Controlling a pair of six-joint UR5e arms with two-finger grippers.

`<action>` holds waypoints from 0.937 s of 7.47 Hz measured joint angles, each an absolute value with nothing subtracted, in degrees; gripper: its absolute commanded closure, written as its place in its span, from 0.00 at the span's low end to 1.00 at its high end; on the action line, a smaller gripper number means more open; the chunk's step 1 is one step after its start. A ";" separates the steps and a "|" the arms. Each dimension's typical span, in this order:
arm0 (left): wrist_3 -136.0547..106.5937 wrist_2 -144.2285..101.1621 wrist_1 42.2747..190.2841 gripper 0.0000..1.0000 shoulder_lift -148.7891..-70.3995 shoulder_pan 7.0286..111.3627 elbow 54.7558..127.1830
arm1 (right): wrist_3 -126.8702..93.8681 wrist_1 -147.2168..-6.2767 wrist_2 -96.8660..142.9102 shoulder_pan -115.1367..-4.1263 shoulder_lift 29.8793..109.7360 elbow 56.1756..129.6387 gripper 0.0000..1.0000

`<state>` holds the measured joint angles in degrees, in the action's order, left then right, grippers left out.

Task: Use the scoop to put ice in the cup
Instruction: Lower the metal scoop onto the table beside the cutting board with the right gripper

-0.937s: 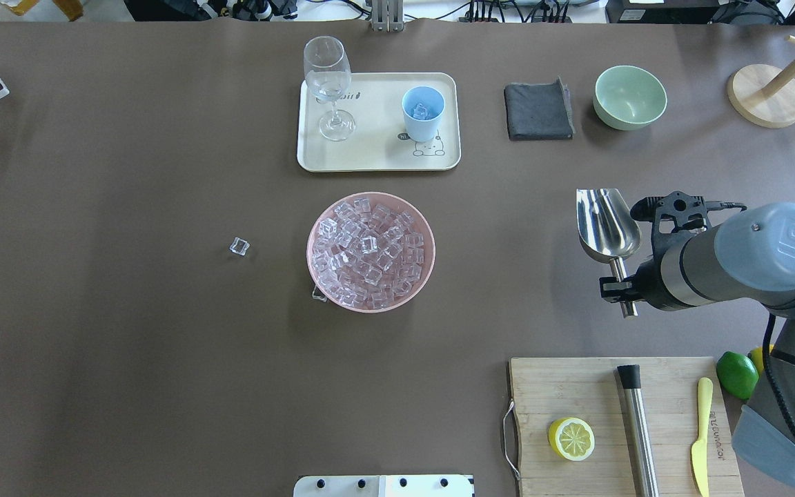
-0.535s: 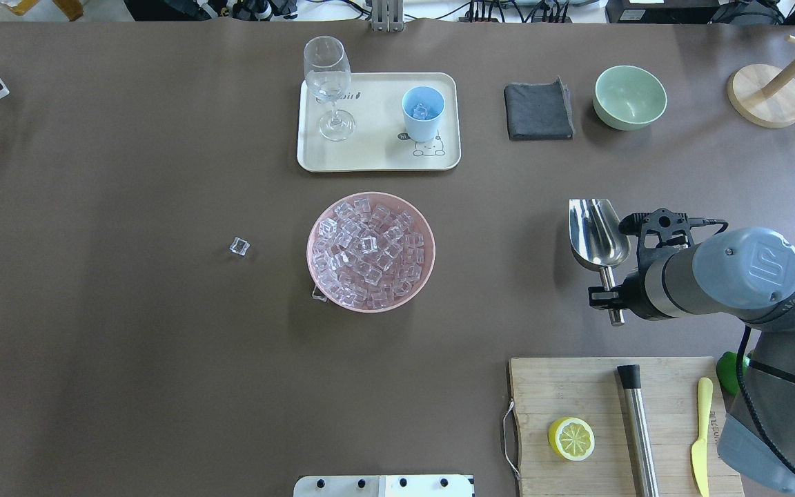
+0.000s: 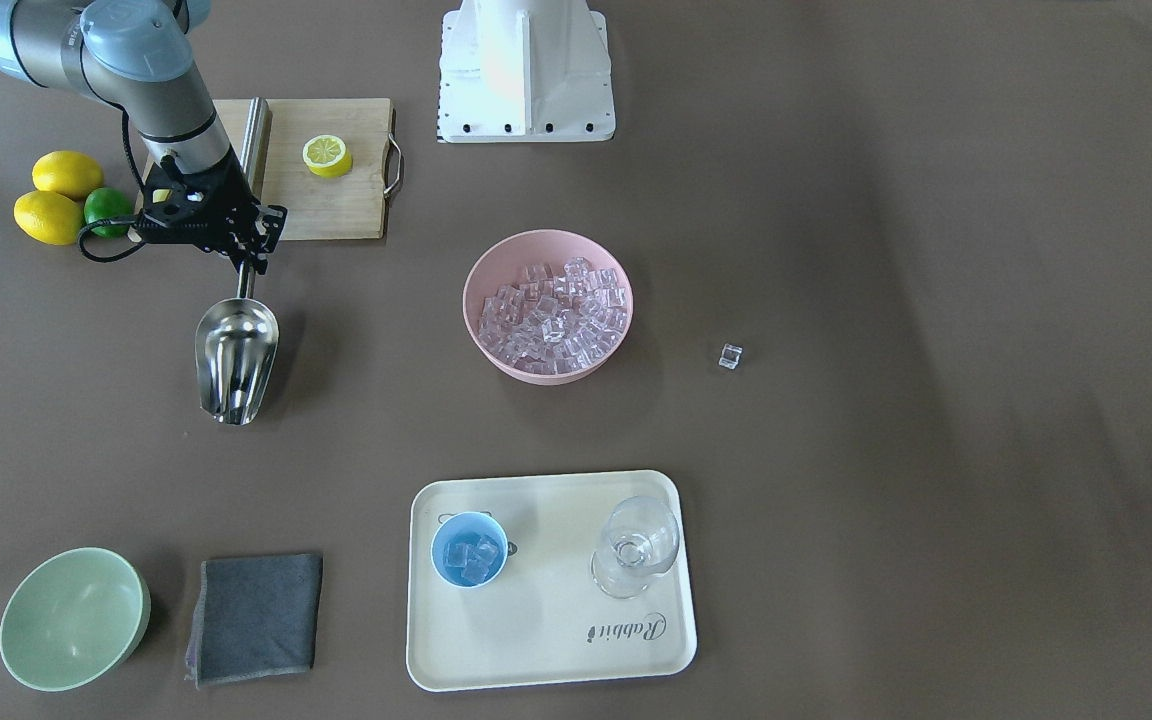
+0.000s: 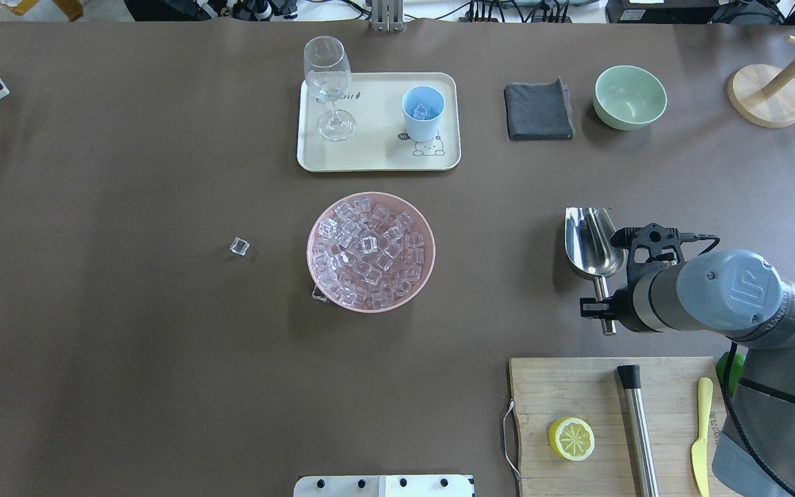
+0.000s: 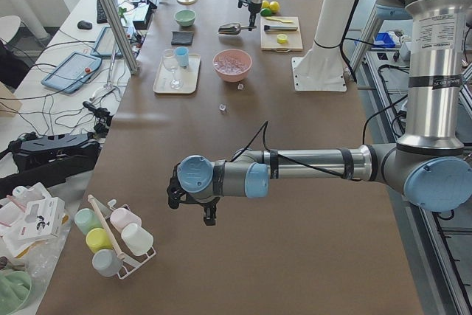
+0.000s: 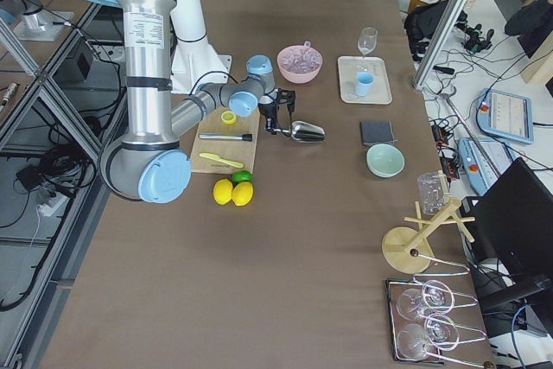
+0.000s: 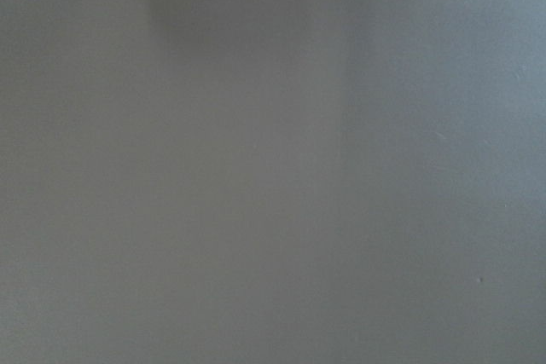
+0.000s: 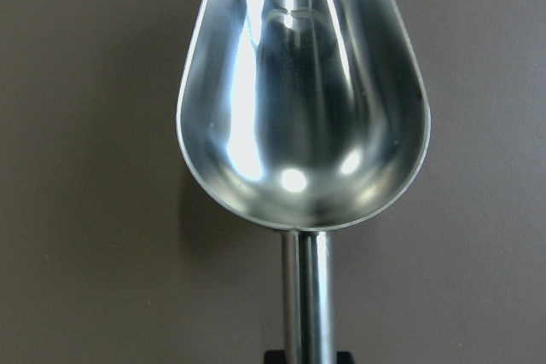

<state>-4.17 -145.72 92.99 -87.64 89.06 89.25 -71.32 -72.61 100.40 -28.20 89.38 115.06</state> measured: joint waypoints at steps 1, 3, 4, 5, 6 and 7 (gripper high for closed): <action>-4.20 -145.72 92.99 0.02 -87.35 89.09 89.28 | -71.78 -72.60 99.84 -27.69 89.39 115.01 1.00; -4.22 -145.65 92.94 0.02 -86.97 89.23 89.29 | -72.25 -72.60 99.27 -27.06 89.38 115.00 1.00; -4.22 -145.63 92.87 0.02 -86.90 89.36 89.30 | -72.40 -72.60 99.13 -26.86 89.39 114.98 1.00; -4.22 -145.59 92.83 0.02 -86.90 89.38 89.39 | -72.47 -72.60 98.89 -26.67 89.38 114.95 1.00; -4.22 -145.57 92.82 0.02 -86.90 89.48 89.41 | -72.50 -72.60 98.73 -26.51 89.38 114.82 1.00; -4.22 -145.55 92.81 0.02 -86.88 89.51 89.33 | -72.50 -72.60 98.67 -26.43 89.34 114.65 0.65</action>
<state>-4.22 -145.55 92.81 -86.88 89.51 89.33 -72.50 -72.60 98.67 -26.43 89.34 114.65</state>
